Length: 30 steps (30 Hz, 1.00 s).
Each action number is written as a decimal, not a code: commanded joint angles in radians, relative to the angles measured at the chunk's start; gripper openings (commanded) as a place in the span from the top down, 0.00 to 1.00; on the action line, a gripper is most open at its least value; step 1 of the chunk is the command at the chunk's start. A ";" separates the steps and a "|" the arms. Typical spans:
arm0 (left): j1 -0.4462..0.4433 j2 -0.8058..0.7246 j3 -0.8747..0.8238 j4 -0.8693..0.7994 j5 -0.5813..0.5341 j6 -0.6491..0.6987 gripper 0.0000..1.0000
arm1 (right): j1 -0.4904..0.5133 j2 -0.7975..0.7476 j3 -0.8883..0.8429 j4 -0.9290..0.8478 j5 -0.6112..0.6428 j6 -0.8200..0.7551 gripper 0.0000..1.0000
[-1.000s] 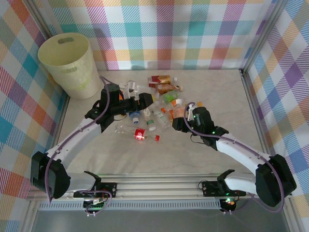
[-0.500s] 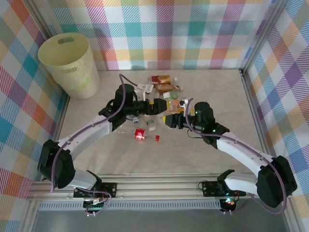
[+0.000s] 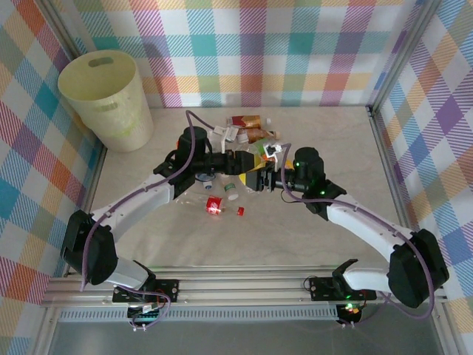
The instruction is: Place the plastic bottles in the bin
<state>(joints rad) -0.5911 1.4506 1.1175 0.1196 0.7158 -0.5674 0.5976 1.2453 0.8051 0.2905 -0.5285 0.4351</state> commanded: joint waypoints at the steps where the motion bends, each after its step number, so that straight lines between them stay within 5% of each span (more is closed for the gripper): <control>1: -0.010 -0.026 0.020 0.029 -0.019 0.011 0.47 | 0.016 0.014 0.036 0.037 -0.032 -0.027 0.38; 9: -0.010 -0.086 0.006 -0.121 -0.364 0.044 0.53 | 0.016 -0.016 0.010 -0.009 0.155 -0.029 0.00; 19: -0.007 -0.110 0.150 -0.517 -0.837 0.184 0.54 | 0.016 -0.121 -0.030 -0.196 0.493 -0.042 0.00; 30: 0.042 -0.146 0.279 -0.522 -1.245 0.433 0.53 | 0.016 -0.162 -0.067 -0.208 0.596 -0.061 0.00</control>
<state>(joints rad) -0.5732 1.3357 1.3361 -0.4198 -0.3447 -0.2539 0.6094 1.1030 0.7410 0.0986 0.0162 0.3935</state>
